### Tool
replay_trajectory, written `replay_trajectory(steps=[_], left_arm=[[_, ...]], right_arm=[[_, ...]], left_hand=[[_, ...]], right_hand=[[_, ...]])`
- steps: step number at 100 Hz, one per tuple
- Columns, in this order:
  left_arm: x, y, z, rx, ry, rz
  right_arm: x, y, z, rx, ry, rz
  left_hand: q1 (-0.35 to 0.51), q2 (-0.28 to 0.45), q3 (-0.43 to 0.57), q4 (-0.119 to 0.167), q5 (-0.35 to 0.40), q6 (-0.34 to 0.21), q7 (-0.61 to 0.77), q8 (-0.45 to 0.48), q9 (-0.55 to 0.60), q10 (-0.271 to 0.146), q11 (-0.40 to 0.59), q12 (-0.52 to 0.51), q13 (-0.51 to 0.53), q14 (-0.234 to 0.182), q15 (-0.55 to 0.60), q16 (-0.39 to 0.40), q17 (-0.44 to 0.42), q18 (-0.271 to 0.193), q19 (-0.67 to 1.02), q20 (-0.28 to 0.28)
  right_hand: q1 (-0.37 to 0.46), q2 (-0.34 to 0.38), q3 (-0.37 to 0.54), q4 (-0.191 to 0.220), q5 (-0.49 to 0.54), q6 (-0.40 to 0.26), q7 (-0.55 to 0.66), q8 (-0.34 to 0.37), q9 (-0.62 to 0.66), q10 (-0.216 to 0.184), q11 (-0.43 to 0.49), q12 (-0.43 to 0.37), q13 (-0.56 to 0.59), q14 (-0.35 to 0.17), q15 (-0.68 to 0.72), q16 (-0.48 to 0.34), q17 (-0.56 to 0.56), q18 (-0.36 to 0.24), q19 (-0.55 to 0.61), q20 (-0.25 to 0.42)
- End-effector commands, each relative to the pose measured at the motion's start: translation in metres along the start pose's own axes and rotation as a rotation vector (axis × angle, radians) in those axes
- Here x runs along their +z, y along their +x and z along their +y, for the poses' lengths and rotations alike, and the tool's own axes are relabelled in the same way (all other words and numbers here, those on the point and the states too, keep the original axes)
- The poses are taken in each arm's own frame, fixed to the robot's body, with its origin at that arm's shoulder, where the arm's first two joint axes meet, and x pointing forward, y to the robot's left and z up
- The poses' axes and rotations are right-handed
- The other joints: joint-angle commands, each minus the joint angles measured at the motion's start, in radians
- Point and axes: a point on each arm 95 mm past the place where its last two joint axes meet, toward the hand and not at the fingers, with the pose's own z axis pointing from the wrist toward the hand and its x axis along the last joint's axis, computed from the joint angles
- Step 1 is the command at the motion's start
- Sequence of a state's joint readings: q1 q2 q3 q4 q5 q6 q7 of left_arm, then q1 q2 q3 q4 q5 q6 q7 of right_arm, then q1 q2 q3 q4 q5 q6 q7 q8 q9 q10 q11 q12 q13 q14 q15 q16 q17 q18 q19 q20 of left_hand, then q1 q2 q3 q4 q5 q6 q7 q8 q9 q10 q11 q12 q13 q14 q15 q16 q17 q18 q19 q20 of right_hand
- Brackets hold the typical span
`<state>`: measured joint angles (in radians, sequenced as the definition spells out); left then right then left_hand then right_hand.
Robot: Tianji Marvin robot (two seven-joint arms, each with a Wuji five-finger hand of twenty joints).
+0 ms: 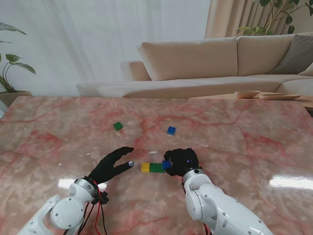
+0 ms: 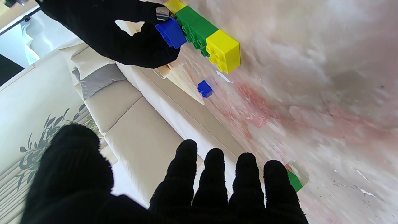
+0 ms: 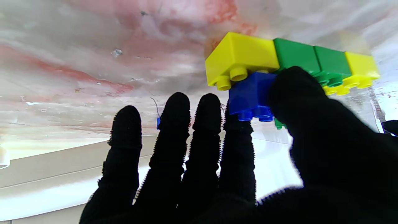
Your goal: Build a two-level staggered structure with toy bricks
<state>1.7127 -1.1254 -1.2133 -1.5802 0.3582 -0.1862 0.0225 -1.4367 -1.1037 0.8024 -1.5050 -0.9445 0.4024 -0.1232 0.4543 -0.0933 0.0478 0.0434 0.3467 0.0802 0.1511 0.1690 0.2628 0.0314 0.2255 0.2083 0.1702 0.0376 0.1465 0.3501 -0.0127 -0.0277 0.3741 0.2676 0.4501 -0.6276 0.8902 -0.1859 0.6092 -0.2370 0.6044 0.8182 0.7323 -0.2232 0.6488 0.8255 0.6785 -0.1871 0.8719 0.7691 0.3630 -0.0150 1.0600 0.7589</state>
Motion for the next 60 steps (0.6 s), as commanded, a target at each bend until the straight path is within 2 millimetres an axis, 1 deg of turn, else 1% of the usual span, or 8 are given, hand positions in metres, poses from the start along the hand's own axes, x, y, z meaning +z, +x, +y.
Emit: replay_trajectory(steps=[1, 28, 39, 45, 47, 50, 52, 60], left_arm=[[-0.0011, -0.0011, 0.0023, -0.001, -0.003, -0.003], [-0.0017, -0.0015, 0.003, -0.003, -0.003, -0.004], [-0.0017, -0.0014, 0.0031, -0.003, -0.001, -0.003], [-0.0017, -0.0015, 0.003, -0.003, 0.0, -0.003], [-0.0017, -0.0015, 0.0029, -0.003, 0.0, -0.003], [-0.0018, -0.0016, 0.0027, -0.003, 0.001, -0.003], [-0.0019, -0.0016, 0.0026, -0.002, 0.001, -0.003], [-0.0021, -0.0018, 0.0023, -0.002, 0.003, -0.003]], right_arm=[[-0.0031, -0.0005, -0.006, 0.003, 0.028, -0.001], [-0.0039, -0.0018, -0.0065, 0.0, 0.031, 0.01], [-0.0043, -0.0018, -0.0065, 0.001, 0.028, 0.017], [-0.0044, -0.0019, -0.0065, 0.001, 0.028, 0.021], [-0.0044, -0.002, -0.0065, 0.001, 0.027, 0.022], [-0.0046, -0.0021, -0.0064, 0.002, 0.026, 0.025], [-0.0047, -0.002, -0.0062, 0.003, 0.025, 0.026], [-0.0062, -0.0014, -0.0042, 0.007, 0.018, 0.033]], left_hand=[[0.02, 0.021, -0.006, 0.003, 0.02, -0.022, 0.004, 0.004, -0.009, -0.023, -0.015, -0.007, 0.013, -0.044, -0.038, -0.012, -0.002, -0.045, -0.029, 0.008], [0.02, 0.021, -0.006, 0.002, 0.021, -0.022, 0.005, 0.004, -0.008, -0.024, -0.015, -0.007, 0.013, -0.043, -0.037, -0.012, -0.002, -0.045, -0.028, 0.01], [0.021, 0.02, -0.005, 0.002, 0.02, -0.022, 0.005, 0.004, -0.009, -0.024, -0.015, -0.006, 0.014, -0.044, -0.037, -0.012, -0.001, -0.044, -0.027, 0.01], [0.02, 0.021, -0.005, 0.001, 0.02, -0.021, 0.005, 0.003, -0.009, -0.024, -0.015, -0.006, 0.013, -0.044, -0.037, -0.012, 0.0, -0.044, -0.025, 0.011], [0.02, 0.021, -0.005, 0.001, 0.02, -0.021, 0.005, 0.003, -0.009, -0.024, -0.015, -0.006, 0.013, -0.044, -0.037, -0.012, -0.001, -0.044, -0.025, 0.011], [0.02, 0.02, -0.005, 0.001, 0.02, -0.022, 0.005, 0.003, -0.009, -0.025, -0.014, -0.006, 0.013, -0.044, -0.037, -0.012, 0.0, -0.044, -0.025, 0.011], [0.021, 0.02, -0.005, 0.001, 0.021, -0.022, 0.005, 0.003, -0.01, -0.023, -0.015, -0.006, 0.013, -0.043, -0.037, -0.012, 0.0, -0.043, -0.024, 0.011], [0.02, 0.021, -0.005, 0.001, 0.019, -0.021, 0.005, 0.003, -0.01, -0.026, -0.015, -0.006, 0.013, -0.044, -0.037, -0.012, 0.001, -0.044, -0.022, 0.012]], right_hand=[[-0.028, 0.012, 0.033, 0.051, -0.02, 0.01, -0.014, 0.021, -0.032, -0.001, 0.005, -0.016, -0.028, -0.025, -0.008, -0.01, -0.012, -0.02, -0.014, 0.012], [-0.04, 0.007, -0.009, 0.048, -0.062, 0.038, -0.066, 0.018, -0.081, 0.006, -0.008, -0.025, -0.055, -0.025, -0.017, -0.013, -0.025, -0.025, -0.026, 0.013], [-0.036, 0.024, -0.08, 0.055, -0.083, 0.054, -0.092, 0.031, -0.104, 0.009, -0.008, -0.032, -0.067, -0.025, -0.018, -0.015, -0.03, -0.026, -0.032, 0.017], [-0.029, 0.046, -0.164, 0.064, -0.1, 0.066, -0.119, 0.033, -0.124, 0.013, -0.01, -0.037, -0.078, -0.025, -0.02, -0.016, -0.033, -0.028, -0.037, 0.02], [-0.029, 0.057, -0.211, 0.074, -0.104, 0.07, -0.129, 0.033, -0.13, 0.013, -0.011, -0.039, -0.08, -0.025, -0.022, -0.017, -0.034, -0.029, -0.038, 0.021], [-0.043, 0.057, -0.235, 0.076, -0.115, 0.077, -0.137, 0.032, -0.138, 0.014, -0.014, -0.04, -0.084, -0.025, -0.023, -0.018, -0.035, -0.03, -0.04, 0.021], [-0.049, 0.052, -0.26, 0.088, -0.121, 0.086, -0.15, 0.028, -0.149, 0.017, -0.015, -0.041, -0.089, -0.025, -0.024, -0.018, -0.039, -0.031, -0.043, 0.021], [-0.078, 0.04, -0.285, 0.095, -0.149, 0.105, -0.172, 0.021, -0.175, 0.023, -0.023, -0.044, -0.109, -0.022, -0.03, -0.02, -0.049, -0.035, -0.048, 0.021]])
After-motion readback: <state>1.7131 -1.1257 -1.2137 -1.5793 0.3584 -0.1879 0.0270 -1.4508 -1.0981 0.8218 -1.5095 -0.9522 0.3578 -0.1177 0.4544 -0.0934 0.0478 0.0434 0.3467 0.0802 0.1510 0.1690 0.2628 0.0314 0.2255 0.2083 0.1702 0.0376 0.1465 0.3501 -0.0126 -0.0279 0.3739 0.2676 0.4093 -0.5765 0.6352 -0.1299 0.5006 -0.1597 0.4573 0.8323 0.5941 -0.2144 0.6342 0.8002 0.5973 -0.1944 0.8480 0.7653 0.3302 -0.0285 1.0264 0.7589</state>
